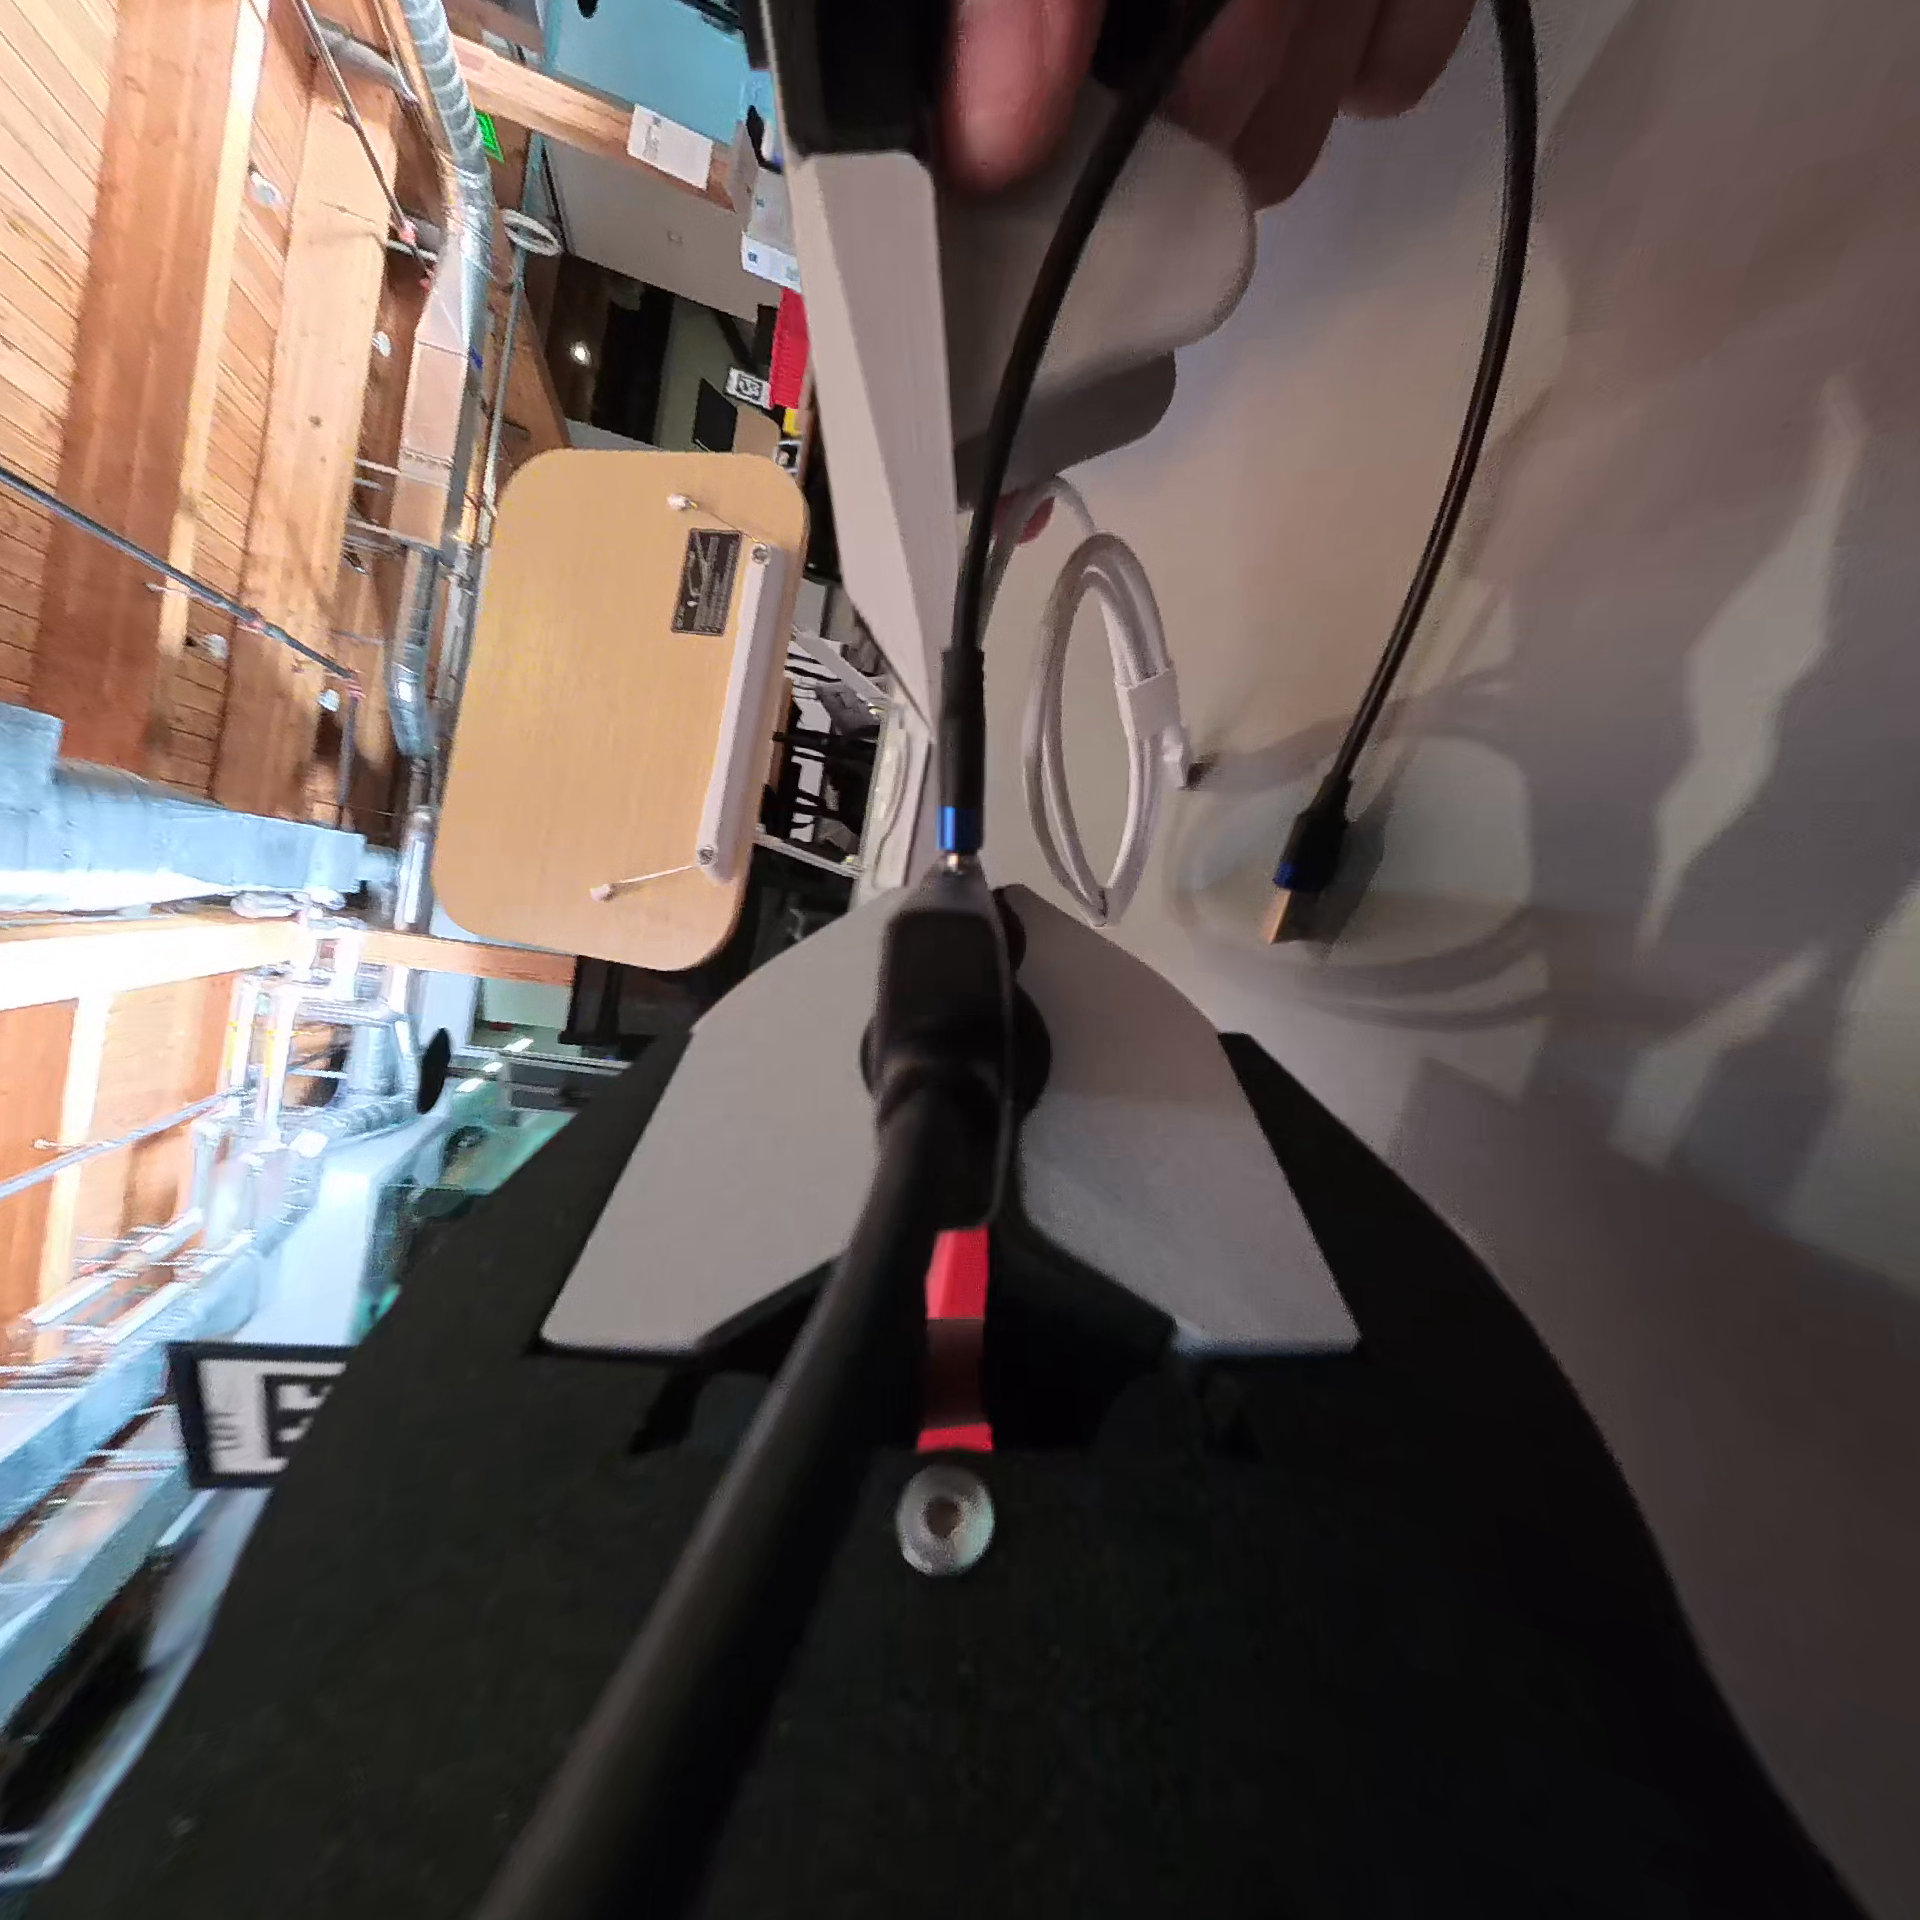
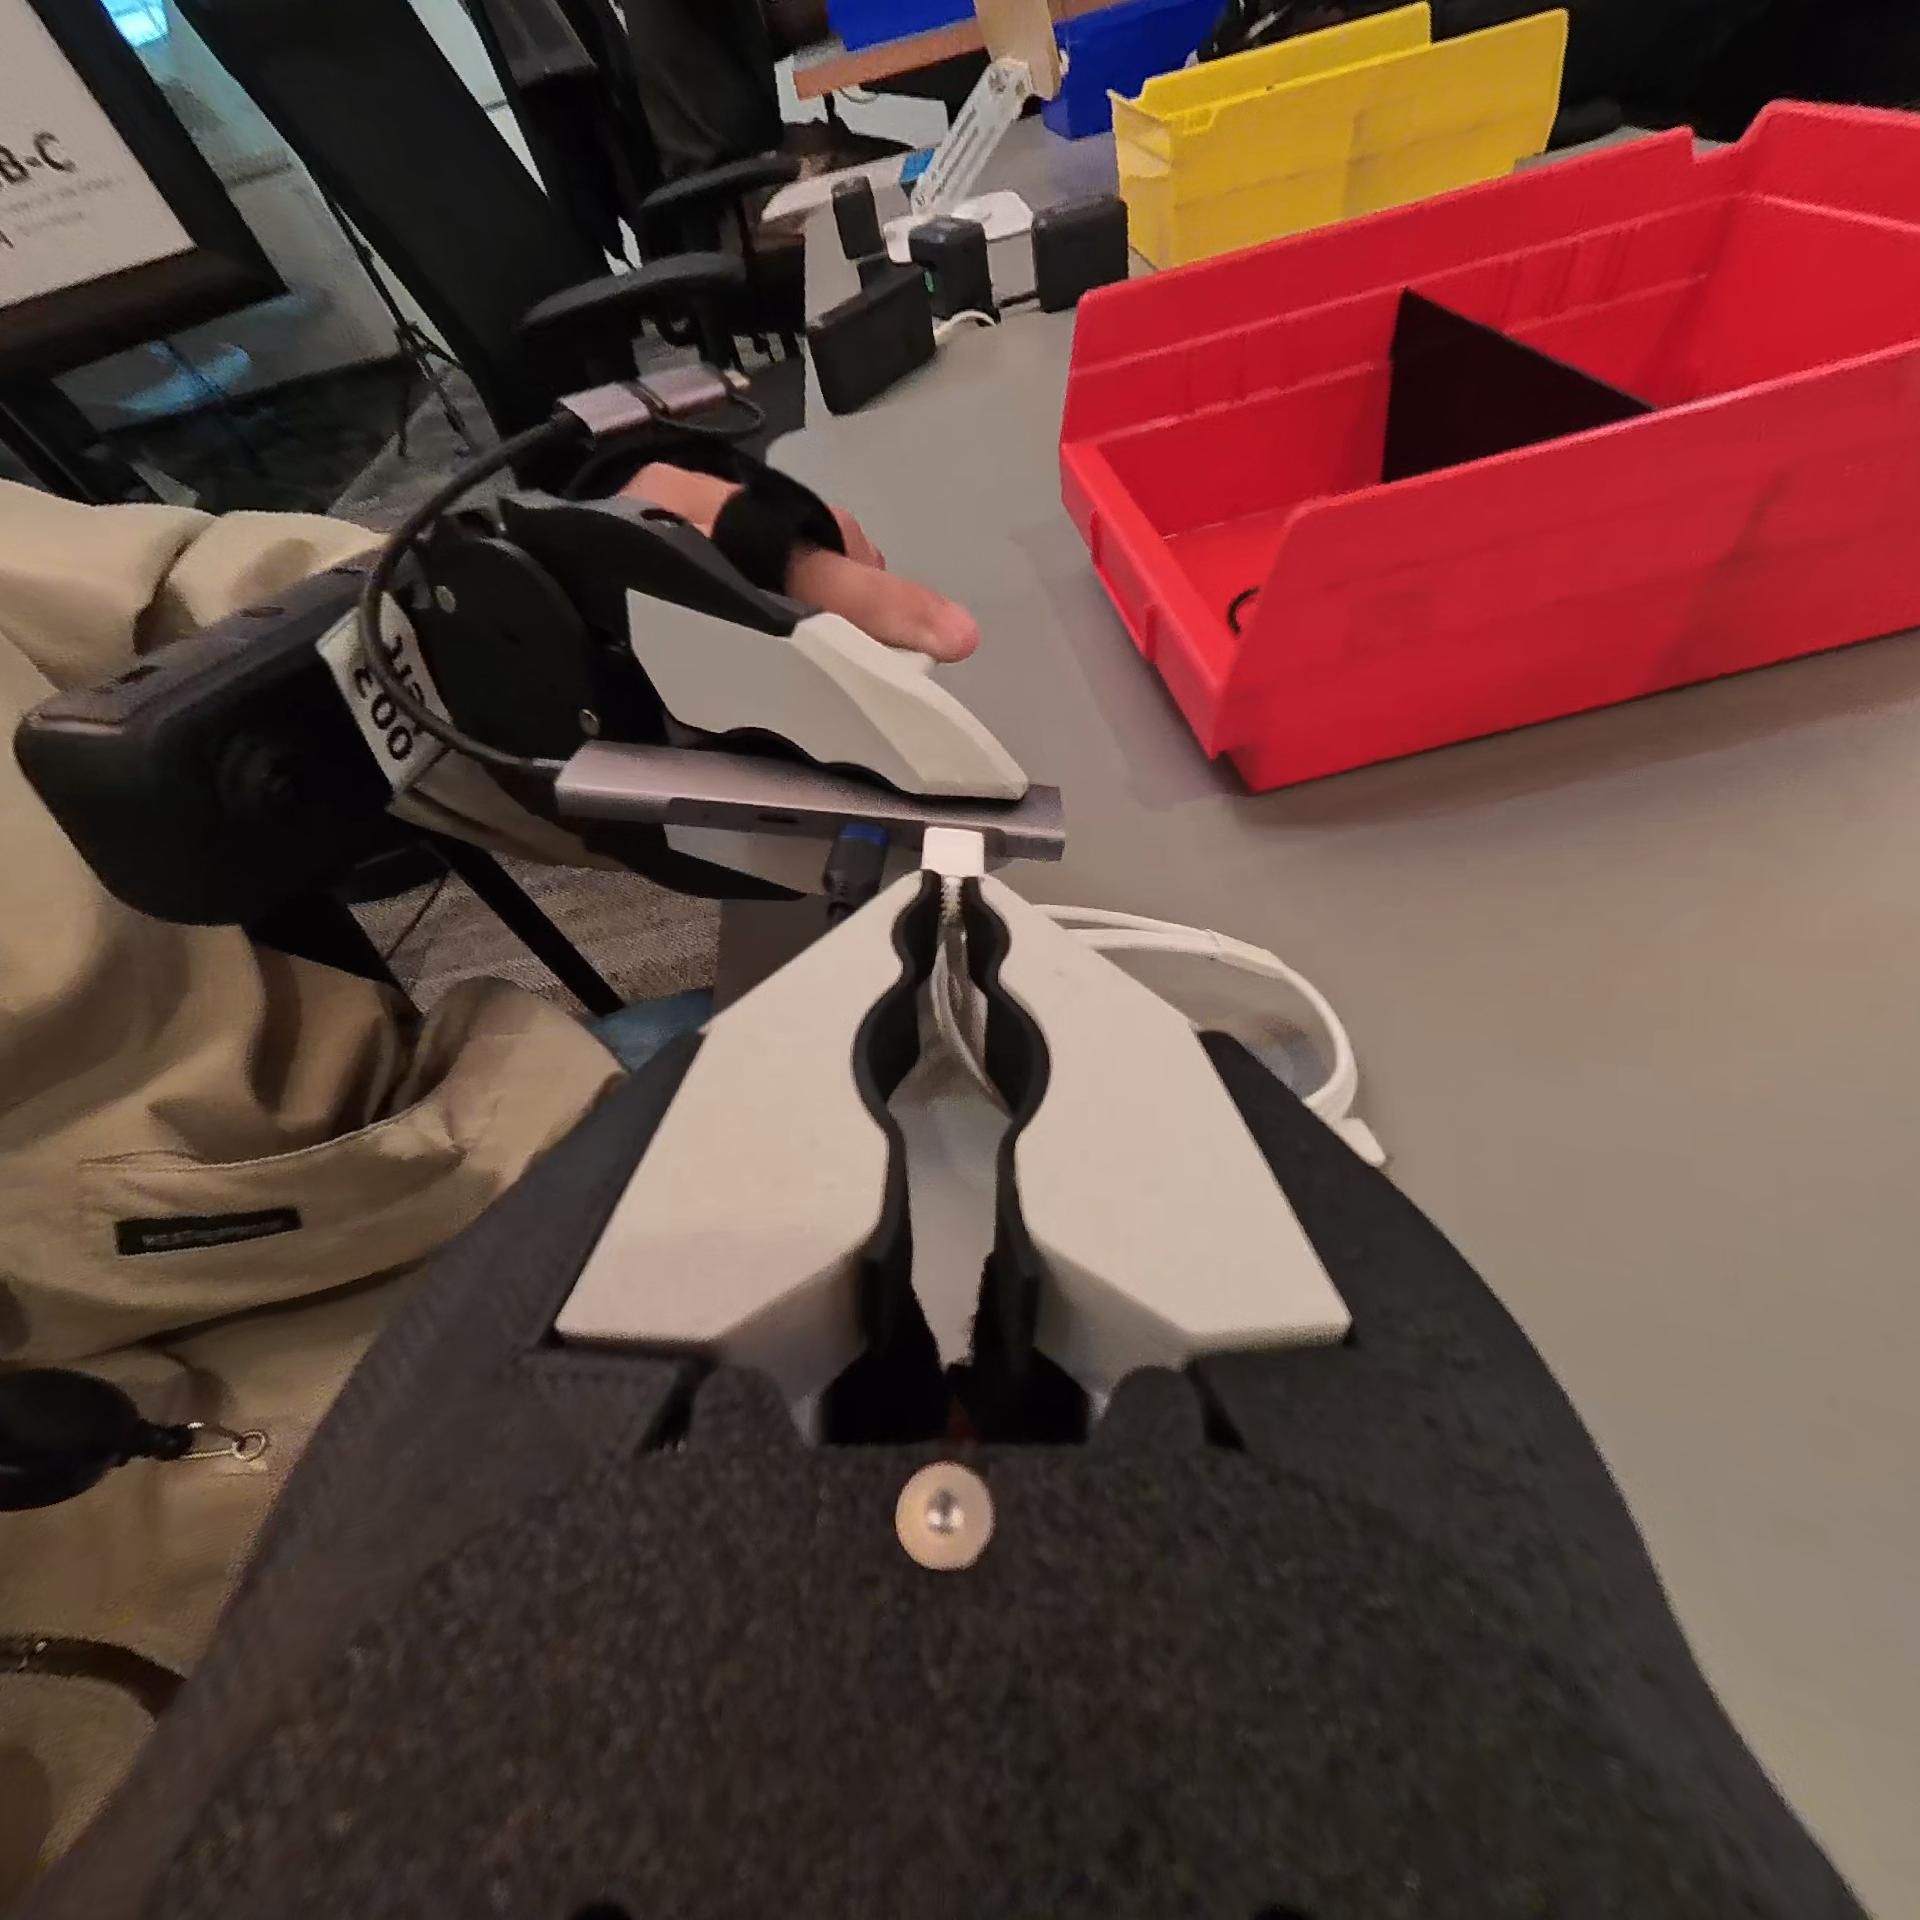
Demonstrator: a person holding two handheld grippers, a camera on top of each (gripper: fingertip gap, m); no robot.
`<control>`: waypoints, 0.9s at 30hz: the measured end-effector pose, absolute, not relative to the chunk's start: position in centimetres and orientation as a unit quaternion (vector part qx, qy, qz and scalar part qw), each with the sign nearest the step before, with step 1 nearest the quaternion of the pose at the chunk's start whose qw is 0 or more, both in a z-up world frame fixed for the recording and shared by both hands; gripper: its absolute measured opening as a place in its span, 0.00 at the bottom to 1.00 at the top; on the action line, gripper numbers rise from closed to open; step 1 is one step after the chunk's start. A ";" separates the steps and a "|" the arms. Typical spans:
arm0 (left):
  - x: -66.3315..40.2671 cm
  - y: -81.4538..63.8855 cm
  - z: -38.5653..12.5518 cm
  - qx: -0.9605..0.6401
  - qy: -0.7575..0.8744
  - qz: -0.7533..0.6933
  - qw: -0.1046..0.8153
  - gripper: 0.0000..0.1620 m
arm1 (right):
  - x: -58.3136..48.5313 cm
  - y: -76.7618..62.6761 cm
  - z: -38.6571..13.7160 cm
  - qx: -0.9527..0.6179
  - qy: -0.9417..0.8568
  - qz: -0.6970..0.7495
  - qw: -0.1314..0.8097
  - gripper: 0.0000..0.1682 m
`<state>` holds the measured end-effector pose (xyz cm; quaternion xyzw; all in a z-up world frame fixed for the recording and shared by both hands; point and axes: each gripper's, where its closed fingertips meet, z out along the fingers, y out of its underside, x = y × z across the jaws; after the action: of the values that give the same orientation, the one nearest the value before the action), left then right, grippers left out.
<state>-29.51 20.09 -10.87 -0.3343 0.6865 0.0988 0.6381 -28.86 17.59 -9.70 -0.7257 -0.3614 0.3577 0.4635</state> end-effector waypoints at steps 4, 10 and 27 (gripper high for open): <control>-29.3 20.6 -11.3 -0.349 0.687 0.099 0.629 0.06 | -27.7 18.0 -6.5 -0.710 -0.353 0.333 0.511 0.11; -28.9 19.6 -12.5 -0.356 0.712 0.058 0.602 0.06 | -30.2 13.9 -6.6 -0.626 -0.553 0.150 0.529 0.16; -29.2 19.4 -10.7 -0.401 0.649 0.056 0.644 0.25 | -26.7 17.8 -6.0 -0.628 -0.497 0.078 0.593 0.05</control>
<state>-29.16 19.36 -10.74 -0.4008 0.6495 0.0557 0.6438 -26.75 17.83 -6.03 -0.6285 -0.4968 0.0783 0.5933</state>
